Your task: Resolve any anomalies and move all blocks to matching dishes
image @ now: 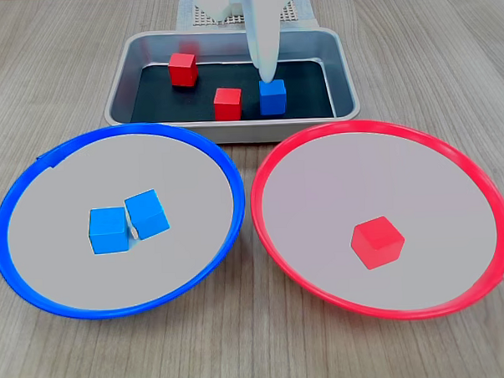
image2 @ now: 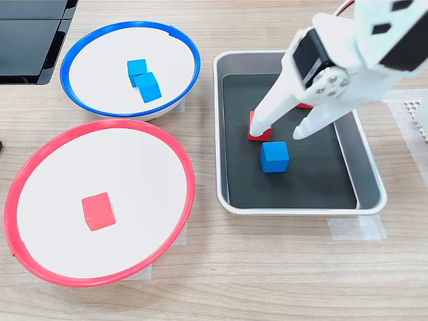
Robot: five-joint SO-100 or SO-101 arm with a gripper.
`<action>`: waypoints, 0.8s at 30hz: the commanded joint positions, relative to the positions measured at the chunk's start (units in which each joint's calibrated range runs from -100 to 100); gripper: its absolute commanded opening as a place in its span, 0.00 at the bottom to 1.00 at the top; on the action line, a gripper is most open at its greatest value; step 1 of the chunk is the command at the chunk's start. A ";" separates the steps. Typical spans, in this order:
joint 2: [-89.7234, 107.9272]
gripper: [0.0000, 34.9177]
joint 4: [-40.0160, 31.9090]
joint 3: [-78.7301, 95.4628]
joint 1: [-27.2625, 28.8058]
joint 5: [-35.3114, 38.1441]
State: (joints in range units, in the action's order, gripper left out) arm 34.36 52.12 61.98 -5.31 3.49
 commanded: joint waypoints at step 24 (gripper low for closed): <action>-20.92 0.01 8.59 -39.81 9.59 2.78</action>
State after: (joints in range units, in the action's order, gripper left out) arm 17.48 60.93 34.03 -0.18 6.42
